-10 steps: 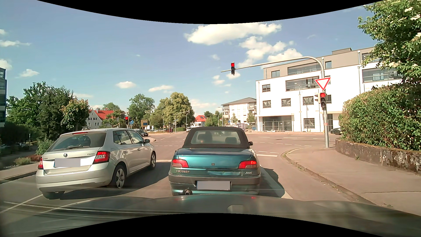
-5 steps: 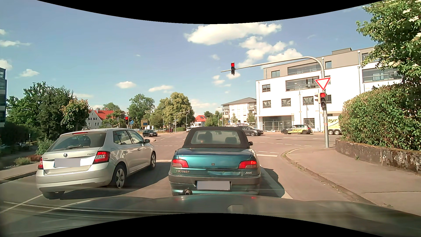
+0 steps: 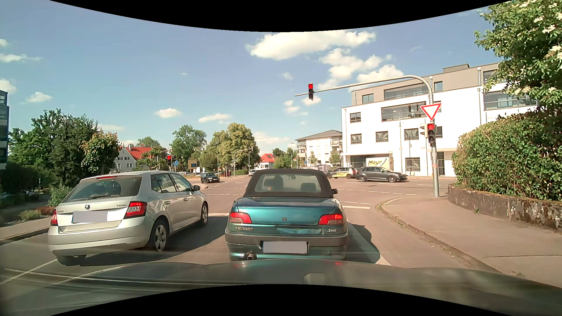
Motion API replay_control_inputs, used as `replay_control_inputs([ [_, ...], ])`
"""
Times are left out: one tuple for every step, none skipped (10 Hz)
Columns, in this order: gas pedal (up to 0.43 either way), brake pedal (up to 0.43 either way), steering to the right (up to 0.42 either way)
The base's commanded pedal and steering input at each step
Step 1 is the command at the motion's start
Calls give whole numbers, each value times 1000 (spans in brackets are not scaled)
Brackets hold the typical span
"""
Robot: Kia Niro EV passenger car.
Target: Follow the waypoints while adhering to traffic rules and regulations
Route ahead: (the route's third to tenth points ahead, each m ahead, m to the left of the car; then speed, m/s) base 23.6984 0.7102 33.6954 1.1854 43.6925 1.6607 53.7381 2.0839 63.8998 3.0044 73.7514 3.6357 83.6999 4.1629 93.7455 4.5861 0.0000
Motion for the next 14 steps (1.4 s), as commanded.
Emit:
replay_control_inputs([
  [0, 640, 3],
  [0, 634, 3],
  [0, 634, 3],
  [0, 634, 3],
  [0, 640, 3],
  [0, 634, 3],
  [0, 634, 3],
  [0, 634, 3],
  [0, 634, 3],
  [0, 634, 3],
  [0, 634, 3],
  [0, 634, 3],
  [0, 634, 3],
  [0, 634, 3],
])
